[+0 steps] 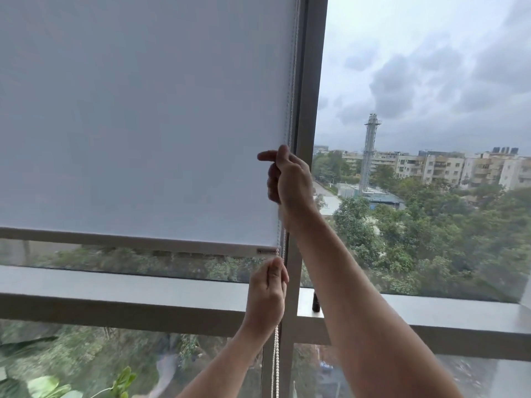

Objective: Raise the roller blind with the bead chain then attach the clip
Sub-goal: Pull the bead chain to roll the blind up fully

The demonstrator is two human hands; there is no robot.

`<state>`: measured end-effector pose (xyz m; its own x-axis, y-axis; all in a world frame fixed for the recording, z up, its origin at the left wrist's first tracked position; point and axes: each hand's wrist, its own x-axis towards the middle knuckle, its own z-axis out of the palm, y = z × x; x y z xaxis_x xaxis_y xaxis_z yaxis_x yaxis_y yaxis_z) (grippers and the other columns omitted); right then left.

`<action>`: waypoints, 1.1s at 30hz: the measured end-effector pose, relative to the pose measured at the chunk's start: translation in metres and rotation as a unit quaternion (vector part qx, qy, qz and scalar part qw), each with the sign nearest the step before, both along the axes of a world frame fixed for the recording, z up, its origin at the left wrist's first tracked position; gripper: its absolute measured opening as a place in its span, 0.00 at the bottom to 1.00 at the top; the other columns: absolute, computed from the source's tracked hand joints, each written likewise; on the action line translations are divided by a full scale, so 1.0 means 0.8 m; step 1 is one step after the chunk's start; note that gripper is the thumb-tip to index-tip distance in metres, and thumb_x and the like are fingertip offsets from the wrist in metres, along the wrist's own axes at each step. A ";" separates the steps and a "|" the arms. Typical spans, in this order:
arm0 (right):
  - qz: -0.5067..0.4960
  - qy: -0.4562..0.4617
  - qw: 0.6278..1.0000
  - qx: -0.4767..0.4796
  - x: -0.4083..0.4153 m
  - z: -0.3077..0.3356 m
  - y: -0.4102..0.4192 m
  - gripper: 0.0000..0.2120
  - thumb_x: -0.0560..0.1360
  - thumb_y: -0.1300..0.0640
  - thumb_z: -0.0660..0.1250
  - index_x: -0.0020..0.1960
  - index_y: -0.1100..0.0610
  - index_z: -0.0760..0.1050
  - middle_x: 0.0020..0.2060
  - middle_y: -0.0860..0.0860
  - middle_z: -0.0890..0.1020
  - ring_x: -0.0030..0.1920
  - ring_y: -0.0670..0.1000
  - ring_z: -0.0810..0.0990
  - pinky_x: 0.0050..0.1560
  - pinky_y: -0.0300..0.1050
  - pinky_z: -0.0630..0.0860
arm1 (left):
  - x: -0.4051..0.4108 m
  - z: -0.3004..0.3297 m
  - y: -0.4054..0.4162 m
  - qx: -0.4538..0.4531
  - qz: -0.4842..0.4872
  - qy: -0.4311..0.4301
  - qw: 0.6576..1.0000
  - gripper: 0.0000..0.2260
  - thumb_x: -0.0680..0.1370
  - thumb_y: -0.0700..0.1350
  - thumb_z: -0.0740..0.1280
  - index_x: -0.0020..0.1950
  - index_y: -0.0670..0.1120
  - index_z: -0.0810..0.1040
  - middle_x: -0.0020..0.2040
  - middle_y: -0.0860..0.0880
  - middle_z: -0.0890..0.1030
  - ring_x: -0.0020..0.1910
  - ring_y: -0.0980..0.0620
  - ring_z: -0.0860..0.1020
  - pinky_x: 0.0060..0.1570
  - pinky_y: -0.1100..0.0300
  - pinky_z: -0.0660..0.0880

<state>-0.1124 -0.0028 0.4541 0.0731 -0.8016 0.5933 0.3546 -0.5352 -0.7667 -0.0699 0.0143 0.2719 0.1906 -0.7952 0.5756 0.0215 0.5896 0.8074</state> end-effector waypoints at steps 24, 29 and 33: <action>-0.164 0.062 0.972 -0.155 0.005 -0.129 0.017 0.18 0.78 0.60 0.57 0.31 0.48 0.69 0.22 0.42 0.66 0.24 0.44 0.60 0.26 0.41 0.57 | -0.005 0.283 0.026 -0.005 -0.052 0.086 0.995 0.22 0.84 0.54 0.54 0.33 0.48 0.68 0.22 0.53 0.65 0.18 0.56 0.60 0.20 0.65 0.56; 0.046 0.007 0.997 -0.062 -0.030 -0.112 0.006 0.20 0.81 0.45 0.56 0.34 0.50 0.73 0.26 0.49 0.73 0.25 0.46 0.70 0.27 0.39 0.68 | -0.028 0.262 0.033 -0.114 0.054 0.047 0.991 0.23 0.84 0.54 0.54 0.29 0.50 0.65 0.24 0.52 0.64 0.22 0.52 0.60 0.26 0.56 0.58; 0.059 0.008 0.996 -0.062 -0.062 -0.056 0.000 0.31 0.78 0.40 0.47 0.68 0.59 0.72 0.49 0.56 0.83 0.49 0.47 0.84 0.52 0.41 0.80 | -0.025 0.239 0.035 -0.138 0.086 0.020 0.986 0.23 0.84 0.53 0.55 0.28 0.54 0.70 0.20 0.56 0.68 0.20 0.56 0.65 0.26 0.58 0.64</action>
<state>-0.1620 -0.0025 0.4090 0.1733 -0.7076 0.6851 0.4082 -0.5814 -0.7038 -0.0896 0.0422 0.4631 0.3355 -0.5626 0.7556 -0.0701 0.7849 0.6156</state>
